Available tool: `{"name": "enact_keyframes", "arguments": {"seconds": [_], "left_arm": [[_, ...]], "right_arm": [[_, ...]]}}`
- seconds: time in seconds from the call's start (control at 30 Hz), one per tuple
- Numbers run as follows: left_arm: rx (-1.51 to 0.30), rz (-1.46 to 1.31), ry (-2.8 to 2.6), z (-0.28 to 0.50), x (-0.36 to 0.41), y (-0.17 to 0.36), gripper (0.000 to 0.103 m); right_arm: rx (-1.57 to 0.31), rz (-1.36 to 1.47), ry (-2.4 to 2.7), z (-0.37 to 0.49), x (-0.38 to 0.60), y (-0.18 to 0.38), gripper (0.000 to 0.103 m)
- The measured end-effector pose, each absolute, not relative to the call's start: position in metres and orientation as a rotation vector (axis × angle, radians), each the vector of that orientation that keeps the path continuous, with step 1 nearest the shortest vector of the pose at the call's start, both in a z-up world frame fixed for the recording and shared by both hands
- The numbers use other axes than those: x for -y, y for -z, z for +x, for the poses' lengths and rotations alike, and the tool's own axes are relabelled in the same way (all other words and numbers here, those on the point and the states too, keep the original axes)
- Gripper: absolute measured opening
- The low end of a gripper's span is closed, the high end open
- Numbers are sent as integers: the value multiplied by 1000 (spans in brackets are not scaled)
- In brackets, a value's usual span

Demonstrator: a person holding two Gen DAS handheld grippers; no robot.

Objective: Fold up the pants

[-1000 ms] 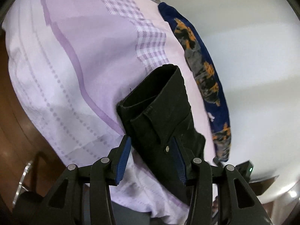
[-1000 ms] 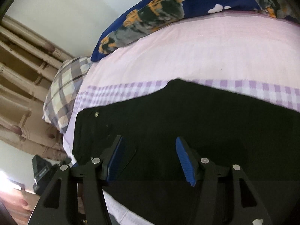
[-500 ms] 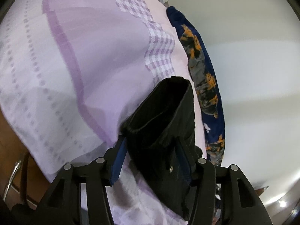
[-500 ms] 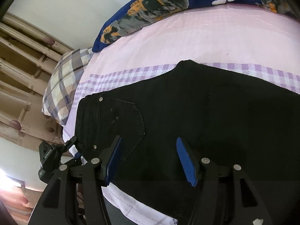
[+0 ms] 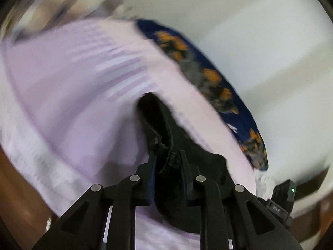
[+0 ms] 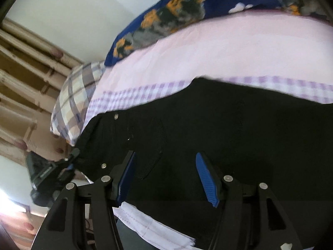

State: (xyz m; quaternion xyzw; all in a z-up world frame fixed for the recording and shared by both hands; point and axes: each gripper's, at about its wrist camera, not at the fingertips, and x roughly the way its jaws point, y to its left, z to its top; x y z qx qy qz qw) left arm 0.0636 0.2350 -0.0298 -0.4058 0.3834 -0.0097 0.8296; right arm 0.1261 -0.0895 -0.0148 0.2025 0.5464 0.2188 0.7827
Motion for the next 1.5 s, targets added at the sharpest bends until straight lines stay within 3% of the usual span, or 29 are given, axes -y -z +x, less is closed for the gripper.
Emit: {"name": "enact_keyframes", "arguments": {"seconds": [0.33, 0.6, 0.7, 0.8, 1.1, 1.27, 1.5], "left_arm": [[-828, -576, 323, 118, -95, -50, 18], [-991, -436, 515, 139, 16, -23, 18], [-1071, -440, 593, 137, 48, -6, 0], [-1128, -382, 613, 133, 76, 10, 0], [-1102, -373, 581, 124, 58, 1, 4], [-1057, -252, 409, 122, 22, 2, 15], [-1093, -187, 299, 117, -7, 29, 16]], "right_arm": [[-1041, 538, -341, 110, 196, -17, 57], [-1018, 628, -248, 88, 263, -5, 57], [-1028, 679, -232, 84, 280, 6, 57], [-1037, 715, -228, 83, 285, 17, 57], [-1089, 726, -346, 92, 274, 35, 57], [-1141, 758, -495, 116, 256, 47, 57], [-1196, 745, -588, 147, 234, 67, 57]]}}
